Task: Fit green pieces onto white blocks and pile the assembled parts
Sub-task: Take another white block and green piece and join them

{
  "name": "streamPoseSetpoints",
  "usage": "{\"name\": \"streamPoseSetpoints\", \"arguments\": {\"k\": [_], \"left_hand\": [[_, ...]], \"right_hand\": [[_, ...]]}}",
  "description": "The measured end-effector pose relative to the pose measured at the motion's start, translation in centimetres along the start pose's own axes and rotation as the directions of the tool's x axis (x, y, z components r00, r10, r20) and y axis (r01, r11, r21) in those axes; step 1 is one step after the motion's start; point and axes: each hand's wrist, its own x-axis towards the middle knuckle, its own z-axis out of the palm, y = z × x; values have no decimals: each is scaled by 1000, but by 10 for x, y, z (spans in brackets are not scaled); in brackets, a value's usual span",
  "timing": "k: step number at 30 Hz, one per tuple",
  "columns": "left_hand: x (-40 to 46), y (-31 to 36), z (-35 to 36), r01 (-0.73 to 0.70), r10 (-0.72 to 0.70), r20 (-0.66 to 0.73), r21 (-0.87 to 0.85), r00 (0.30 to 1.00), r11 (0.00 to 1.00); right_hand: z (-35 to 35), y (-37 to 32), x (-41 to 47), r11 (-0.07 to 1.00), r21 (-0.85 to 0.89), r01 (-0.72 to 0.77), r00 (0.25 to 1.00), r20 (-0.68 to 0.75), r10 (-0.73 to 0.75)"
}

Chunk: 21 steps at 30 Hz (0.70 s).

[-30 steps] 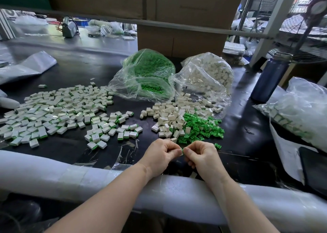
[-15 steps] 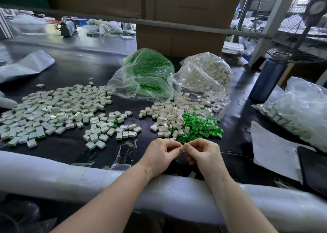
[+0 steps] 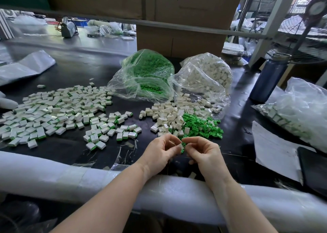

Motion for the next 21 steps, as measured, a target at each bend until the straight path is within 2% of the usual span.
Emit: {"name": "streamPoseSetpoints", "arguments": {"k": [6,10,15,21], "left_hand": [[-1,-1,2,-8,8,10,24,1000,1000],[0,-2,2,-59,61,-15,145,998,988],[0,-3,1,-26,29,-54,67,998,997],[0,-3,1,5,-3,-17,116,1000,993]], "right_hand": [[2,2,3,999,-34,2,1000,-23,-2],[2,4,4,999,-54,-8,999,-47,6],[2,4,3,997,-72,-12,1000,-28,10],[2,4,3,991,-128,-40,999,-11,39]]}}
